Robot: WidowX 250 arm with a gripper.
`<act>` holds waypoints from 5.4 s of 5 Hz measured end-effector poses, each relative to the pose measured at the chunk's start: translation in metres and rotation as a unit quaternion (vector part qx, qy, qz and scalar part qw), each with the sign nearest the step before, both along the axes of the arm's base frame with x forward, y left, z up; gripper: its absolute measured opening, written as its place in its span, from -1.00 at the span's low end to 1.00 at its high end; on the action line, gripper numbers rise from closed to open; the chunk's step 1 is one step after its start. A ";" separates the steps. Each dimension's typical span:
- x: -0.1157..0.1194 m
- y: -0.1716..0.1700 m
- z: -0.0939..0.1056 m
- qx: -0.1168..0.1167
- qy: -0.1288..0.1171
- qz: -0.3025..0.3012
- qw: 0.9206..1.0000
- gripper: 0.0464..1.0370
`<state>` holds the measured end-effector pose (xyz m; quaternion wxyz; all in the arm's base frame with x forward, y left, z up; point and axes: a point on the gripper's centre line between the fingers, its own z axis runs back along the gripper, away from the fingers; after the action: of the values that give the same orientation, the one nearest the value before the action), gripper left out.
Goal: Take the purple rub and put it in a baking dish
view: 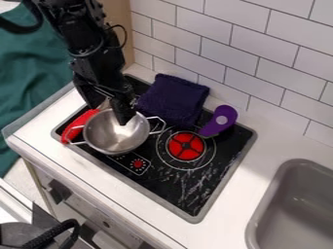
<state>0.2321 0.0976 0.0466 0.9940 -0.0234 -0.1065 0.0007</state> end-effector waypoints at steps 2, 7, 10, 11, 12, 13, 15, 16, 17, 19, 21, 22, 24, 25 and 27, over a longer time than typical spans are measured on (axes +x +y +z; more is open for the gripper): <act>0.002 -0.018 -0.008 0.015 0.026 0.003 1.000 0.94; 0.081 -0.116 -0.032 -0.024 -0.016 -0.117 0.993 0.94; 0.121 -0.111 -0.047 -0.008 0.000 -0.153 0.988 0.94; 0.120 -0.108 -0.065 -0.013 0.026 -0.152 0.988 0.94; 0.116 -0.103 -0.078 -0.017 0.041 -0.139 0.989 0.94; 0.117 -0.103 -0.085 -0.018 0.051 -0.138 0.989 0.94; 0.120 -0.101 -0.088 -0.010 0.045 -0.131 0.990 0.25; 0.115 -0.101 -0.086 -0.009 0.043 -0.136 0.990 -0.07; 0.107 -0.103 -0.072 -0.010 0.029 -0.142 0.989 -0.07; 0.079 -0.088 -0.006 0.026 -0.063 -0.150 0.986 -0.07; 0.044 -0.001 -0.005 0.008 -0.062 -0.037 0.997 -0.07; 0.033 0.024 -0.022 -0.009 -0.046 -0.012 0.999 -0.07; 0.029 0.032 -0.036 -0.013 -0.011 -0.017 1.000 -0.07; 0.021 0.030 -0.038 -0.005 0.022 -0.027 0.999 -0.07; 0.014 0.029 -0.041 0.002 0.045 -0.037 0.998 -0.07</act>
<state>0.2456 0.1262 0.0055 0.9972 -0.0255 -0.0608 -0.0353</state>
